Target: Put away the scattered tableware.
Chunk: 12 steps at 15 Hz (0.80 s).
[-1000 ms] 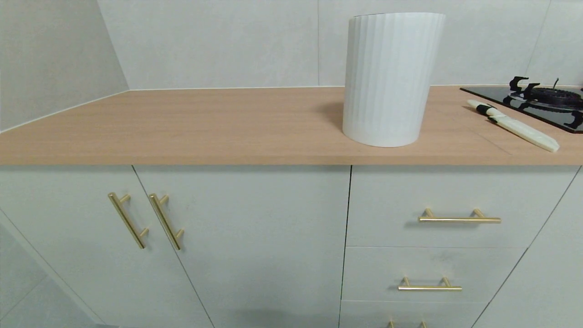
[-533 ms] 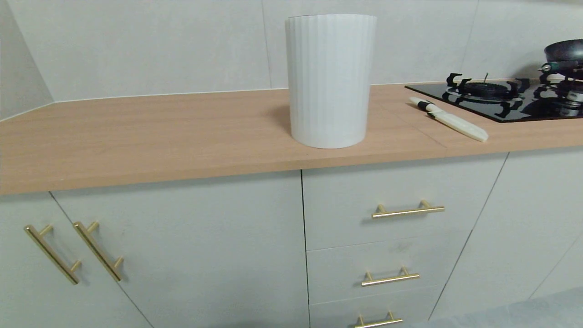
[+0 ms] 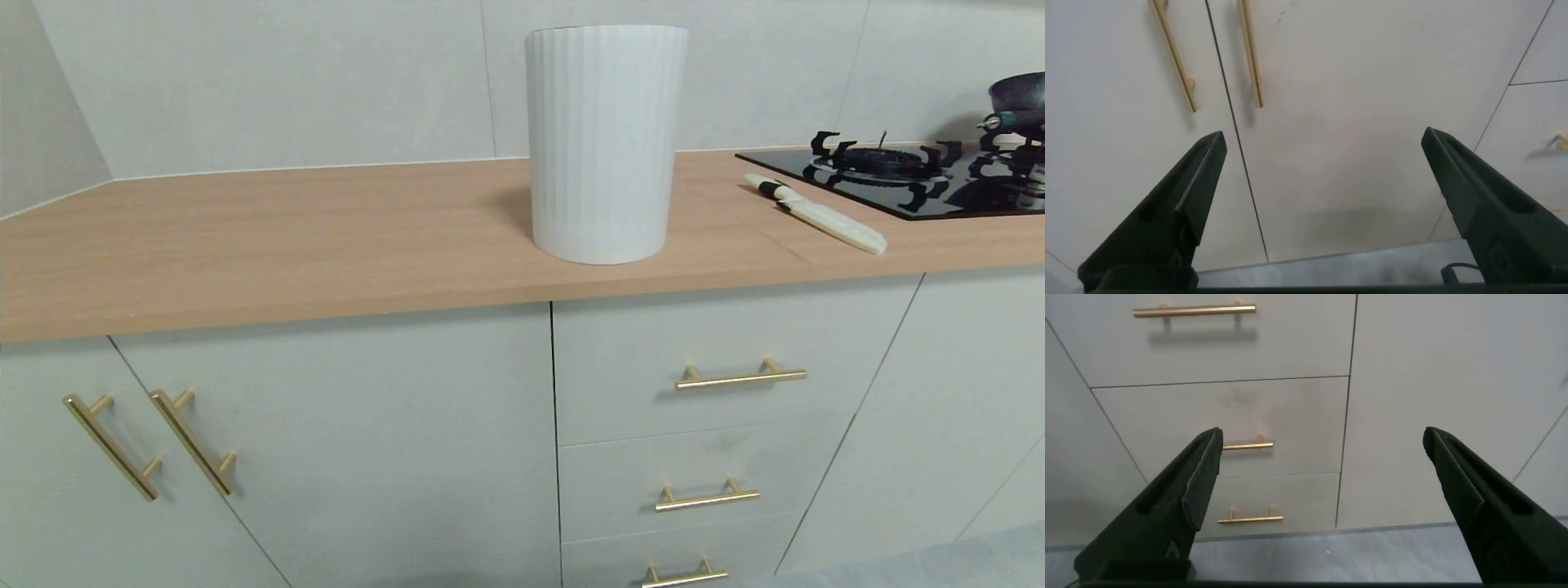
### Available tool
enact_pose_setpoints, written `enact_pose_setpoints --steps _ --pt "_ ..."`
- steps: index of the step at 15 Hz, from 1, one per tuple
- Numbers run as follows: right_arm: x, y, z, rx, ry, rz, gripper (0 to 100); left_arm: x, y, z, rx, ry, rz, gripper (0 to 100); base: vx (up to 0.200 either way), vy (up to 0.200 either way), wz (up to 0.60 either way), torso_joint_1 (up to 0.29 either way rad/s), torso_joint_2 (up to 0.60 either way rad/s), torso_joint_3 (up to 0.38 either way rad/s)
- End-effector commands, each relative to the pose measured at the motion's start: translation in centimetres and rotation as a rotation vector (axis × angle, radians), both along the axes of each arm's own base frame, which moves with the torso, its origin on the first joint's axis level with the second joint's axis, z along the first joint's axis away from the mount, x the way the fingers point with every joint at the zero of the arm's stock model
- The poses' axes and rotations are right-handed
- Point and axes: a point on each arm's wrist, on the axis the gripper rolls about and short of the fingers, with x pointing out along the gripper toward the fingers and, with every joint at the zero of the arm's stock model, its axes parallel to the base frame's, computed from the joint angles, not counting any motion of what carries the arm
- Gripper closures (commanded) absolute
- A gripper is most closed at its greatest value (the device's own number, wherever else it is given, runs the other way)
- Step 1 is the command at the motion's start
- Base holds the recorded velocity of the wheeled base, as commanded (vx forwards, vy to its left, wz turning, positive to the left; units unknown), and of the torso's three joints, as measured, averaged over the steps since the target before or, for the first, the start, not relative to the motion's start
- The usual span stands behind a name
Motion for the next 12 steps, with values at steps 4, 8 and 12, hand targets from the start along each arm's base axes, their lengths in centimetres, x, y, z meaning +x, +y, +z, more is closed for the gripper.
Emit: enact_pose_setpoints --steps 4,8,12 --pt "0.01 0.00 0.00 0.000 0.001 0.000 0 0.00 0.00 -0.01 0.000 0.000 0.000 0 0.000 -0.150 0.00 0.002 0.00 0.003" --pt "0.01 0.00 0.00 0.000 0.001 -0.001 0 0.00 0.00 -0.01 -0.001 0.000 0.000 0 0.000 -0.200 0.00 0.006 0.00 0.004" --pt "0.01 0.00 0.00 0.000 0.001 -0.001 0 0.00 0.00 -0.01 -0.001 0.000 0.000 0 0.000 0.000 0.00 0.000 0.00 0.000"
